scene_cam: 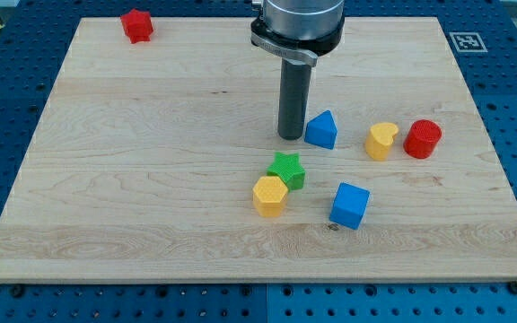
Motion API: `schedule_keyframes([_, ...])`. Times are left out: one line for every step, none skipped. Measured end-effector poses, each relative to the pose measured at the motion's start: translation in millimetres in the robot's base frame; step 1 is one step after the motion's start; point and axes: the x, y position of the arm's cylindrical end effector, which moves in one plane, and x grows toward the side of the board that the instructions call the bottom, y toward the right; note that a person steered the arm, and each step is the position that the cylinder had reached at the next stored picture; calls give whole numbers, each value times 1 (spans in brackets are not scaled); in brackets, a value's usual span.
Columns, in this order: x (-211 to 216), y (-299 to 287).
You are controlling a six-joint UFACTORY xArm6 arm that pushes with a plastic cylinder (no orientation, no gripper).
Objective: Push the blue triangle to the top right corner of the board
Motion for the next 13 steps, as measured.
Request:
schedule_keyframes([6,-5])
schedule_keyframes([24,-7])
schedule_keyframes([24,-5])
schedule_keyframes([24,1])
schedule_keyframes([24,24])
schedule_keyframes([18,41])
schedule_keyframes([-3,43])
schedule_keyframes([-28,43])
schedule_keyframes([-46,52])
schedule_keyframes([-62,67])
schedule_keyframes([-66,93])
schedule_keyframes([-66,104])
schedule_keyframes([-66,123])
